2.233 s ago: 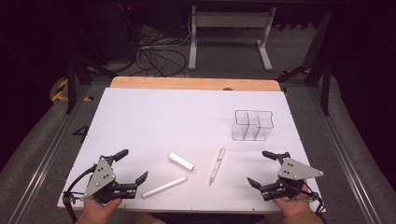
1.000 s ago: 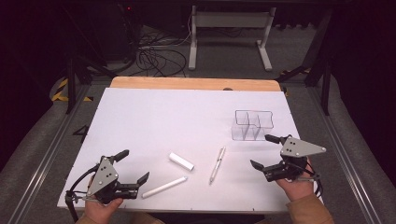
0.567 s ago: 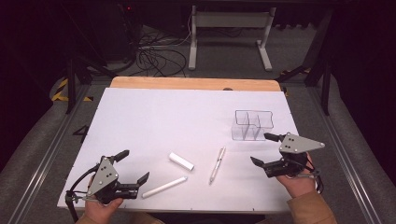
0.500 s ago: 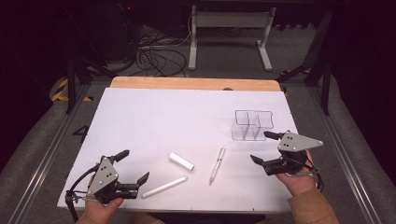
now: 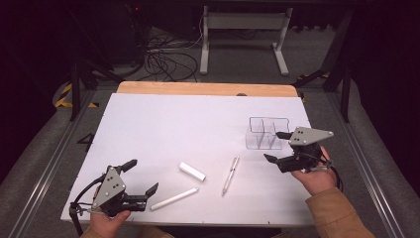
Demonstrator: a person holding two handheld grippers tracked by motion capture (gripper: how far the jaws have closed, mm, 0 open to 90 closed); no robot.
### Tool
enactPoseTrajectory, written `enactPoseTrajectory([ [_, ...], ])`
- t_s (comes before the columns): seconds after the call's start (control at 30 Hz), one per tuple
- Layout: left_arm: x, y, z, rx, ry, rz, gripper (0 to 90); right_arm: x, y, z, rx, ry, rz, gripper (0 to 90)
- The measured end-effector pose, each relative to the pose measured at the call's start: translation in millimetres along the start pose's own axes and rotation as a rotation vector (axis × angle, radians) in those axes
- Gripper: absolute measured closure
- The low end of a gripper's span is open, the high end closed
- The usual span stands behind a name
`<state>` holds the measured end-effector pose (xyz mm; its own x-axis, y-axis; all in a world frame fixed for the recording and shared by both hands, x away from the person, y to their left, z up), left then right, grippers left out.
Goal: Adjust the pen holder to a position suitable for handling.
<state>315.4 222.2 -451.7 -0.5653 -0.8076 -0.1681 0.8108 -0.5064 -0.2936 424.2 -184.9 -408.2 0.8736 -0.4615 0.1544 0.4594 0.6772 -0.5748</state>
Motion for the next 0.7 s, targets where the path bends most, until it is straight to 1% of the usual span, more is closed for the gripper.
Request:
enactPoseTrajectory([
  [0.07,-0.2,0.0,0.1,0.0,0.003,0.001,7.4,6.6,3.8,-1.0,-0.041,0.019,-0.01,20.2],
  [0.4,-0.6,0.2,-0.4,-0.004,0.009,0.004,7.5,19.2,11.3,2.8,-0.083,0.011,-0.015,22.7],
  [0.53,0.3,-0.2,0.2,0.002,0.005,0.006,7.8,24.0,12.6,3.9,-0.091,-0.003,-0.02,23.5],
  [0.57,-0.1,-0.4,0.3,0.001,0.01,0.007,7.8,25.0,13.2,4.1,-0.092,-0.006,-0.016,23.7],
  [0.63,-0.1,-0.4,0.2,0.001,0.005,0.008,7.9,25.8,13.9,4.1,-0.094,-0.013,-0.011,23.8],
  [0.7,-0.5,-0.3,-0.1,-0.001,0.004,0.008,7.8,28.5,15.6,3.7,-0.109,-0.033,-0.015,24.6],
])
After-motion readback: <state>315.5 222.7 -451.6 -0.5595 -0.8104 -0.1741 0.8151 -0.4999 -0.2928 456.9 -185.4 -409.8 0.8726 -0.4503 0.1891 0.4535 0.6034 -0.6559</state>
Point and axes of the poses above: each handheld gripper's, and its own axes: y roughly forward along the jaws, z roughly out of its top, x roughly to its right, the point moved 7 cm from there along y, roughly forward along the jaws, and after that the axes turned 6 degrees about z, right-handed, at the moved point
